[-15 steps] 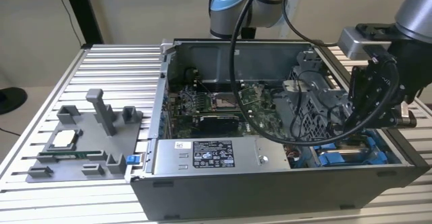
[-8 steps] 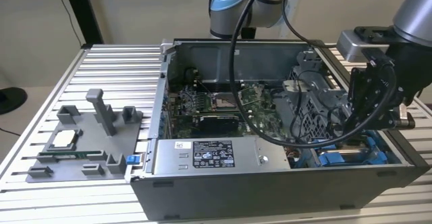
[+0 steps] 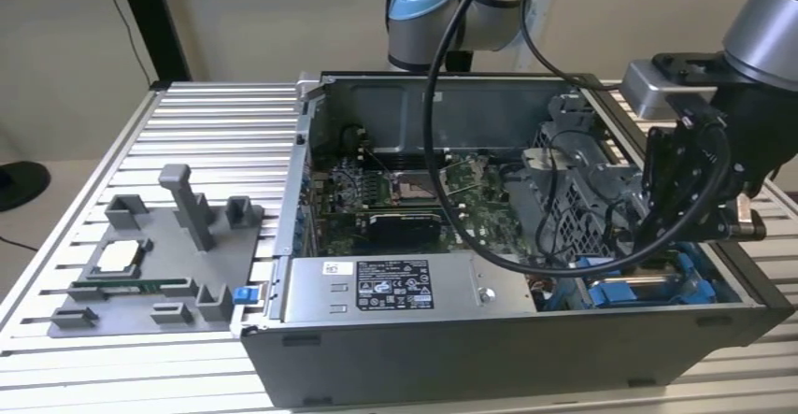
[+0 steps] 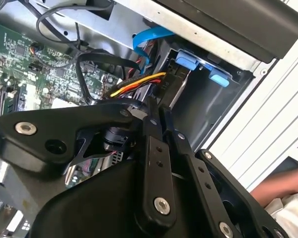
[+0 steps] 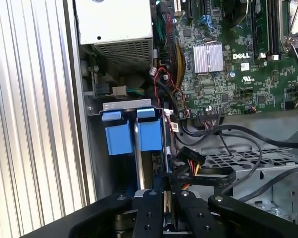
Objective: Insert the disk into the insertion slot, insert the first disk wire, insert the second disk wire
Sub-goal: 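Insert the second disk wire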
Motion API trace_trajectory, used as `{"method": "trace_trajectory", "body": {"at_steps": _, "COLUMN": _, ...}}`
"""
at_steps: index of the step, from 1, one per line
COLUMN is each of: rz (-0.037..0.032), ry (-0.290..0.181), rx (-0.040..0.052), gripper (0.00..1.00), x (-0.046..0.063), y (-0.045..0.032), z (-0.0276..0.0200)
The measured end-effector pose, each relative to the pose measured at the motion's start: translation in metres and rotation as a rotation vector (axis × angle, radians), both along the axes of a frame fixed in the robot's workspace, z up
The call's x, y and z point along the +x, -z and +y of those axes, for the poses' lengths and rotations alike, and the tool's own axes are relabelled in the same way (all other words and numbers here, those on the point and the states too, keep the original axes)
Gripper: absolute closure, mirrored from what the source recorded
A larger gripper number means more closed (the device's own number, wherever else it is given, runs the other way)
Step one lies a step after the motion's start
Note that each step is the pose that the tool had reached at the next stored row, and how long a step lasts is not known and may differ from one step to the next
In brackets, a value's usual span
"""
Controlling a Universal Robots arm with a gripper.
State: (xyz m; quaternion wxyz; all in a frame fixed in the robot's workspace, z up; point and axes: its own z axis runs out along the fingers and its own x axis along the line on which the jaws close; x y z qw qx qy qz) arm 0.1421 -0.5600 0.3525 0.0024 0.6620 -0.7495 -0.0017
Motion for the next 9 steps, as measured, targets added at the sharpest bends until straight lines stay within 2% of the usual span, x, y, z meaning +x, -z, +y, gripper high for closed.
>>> {"method": "trace_trajectory", "body": {"at_steps": 9, "rz": -0.0067, "ry": -0.011, "rx": -0.0001, "gripper": 1.0, "x": 0.0001, "y": 0.003, "z": 0.0}}
